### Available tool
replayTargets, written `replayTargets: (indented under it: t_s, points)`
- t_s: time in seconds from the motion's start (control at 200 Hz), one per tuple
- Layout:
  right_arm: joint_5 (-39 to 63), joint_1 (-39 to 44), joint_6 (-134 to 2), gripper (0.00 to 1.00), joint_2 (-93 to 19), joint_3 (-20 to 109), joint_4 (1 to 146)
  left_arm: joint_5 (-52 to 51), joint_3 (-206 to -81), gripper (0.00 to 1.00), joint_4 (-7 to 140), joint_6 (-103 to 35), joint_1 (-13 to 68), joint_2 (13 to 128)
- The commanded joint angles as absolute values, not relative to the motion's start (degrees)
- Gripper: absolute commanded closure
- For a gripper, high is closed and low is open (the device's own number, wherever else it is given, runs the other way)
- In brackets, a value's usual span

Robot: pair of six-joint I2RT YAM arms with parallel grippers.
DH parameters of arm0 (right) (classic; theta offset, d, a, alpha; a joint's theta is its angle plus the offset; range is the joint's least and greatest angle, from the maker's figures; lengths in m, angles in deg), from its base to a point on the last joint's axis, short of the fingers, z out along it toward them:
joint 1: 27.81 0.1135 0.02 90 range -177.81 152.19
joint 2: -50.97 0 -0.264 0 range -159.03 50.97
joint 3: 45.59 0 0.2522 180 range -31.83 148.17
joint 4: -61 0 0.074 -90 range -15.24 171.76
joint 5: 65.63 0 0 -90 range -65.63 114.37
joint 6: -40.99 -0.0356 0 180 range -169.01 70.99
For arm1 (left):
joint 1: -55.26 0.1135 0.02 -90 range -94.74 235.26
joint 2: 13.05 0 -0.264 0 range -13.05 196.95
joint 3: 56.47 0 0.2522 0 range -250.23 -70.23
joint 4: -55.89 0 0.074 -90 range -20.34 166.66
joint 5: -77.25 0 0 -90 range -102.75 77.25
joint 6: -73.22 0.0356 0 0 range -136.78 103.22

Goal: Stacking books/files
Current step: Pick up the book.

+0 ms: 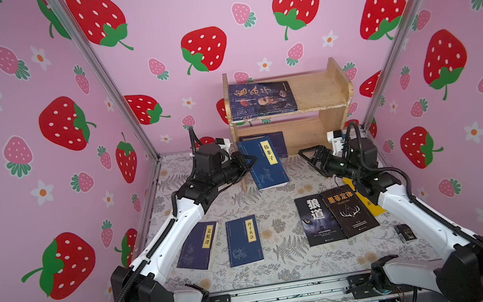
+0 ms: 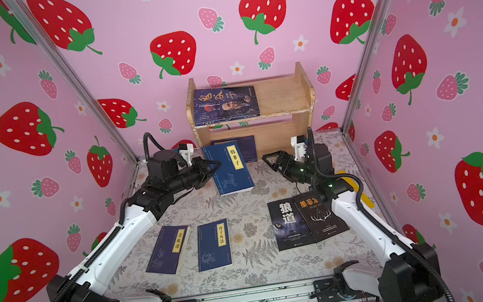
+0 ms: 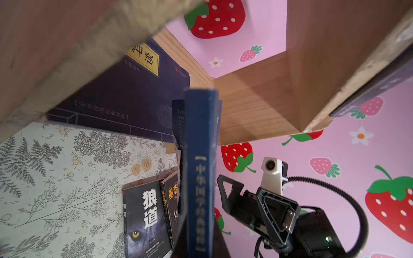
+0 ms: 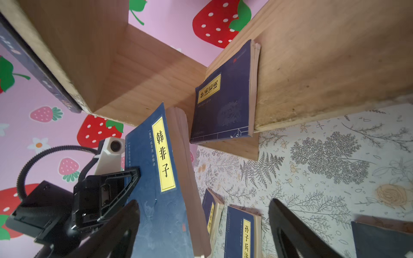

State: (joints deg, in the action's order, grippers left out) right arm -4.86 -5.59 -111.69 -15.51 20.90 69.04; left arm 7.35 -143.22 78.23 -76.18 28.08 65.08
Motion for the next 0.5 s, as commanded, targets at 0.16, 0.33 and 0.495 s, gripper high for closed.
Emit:
replayTargets:
  t_s: [0.16,0.33,0.495]
  points:
    - [-2.38,-5.37,-124.38,0.08,-8.51,12.50,57.06,-15.56,-144.91,1.00,71.36,-81.84,21.37,63.48]
    - [-3.38,-2.80,-125.33,0.06,-8.83,12.82,54.30,-21.80,-145.88,1.00,68.75,-82.55,18.25,64.62]
    - [-4.50,0.05,-128.29,0.07,-11.62,12.47,48.32,-24.40,-145.73,1.00,64.13,-82.46,17.04,66.08]
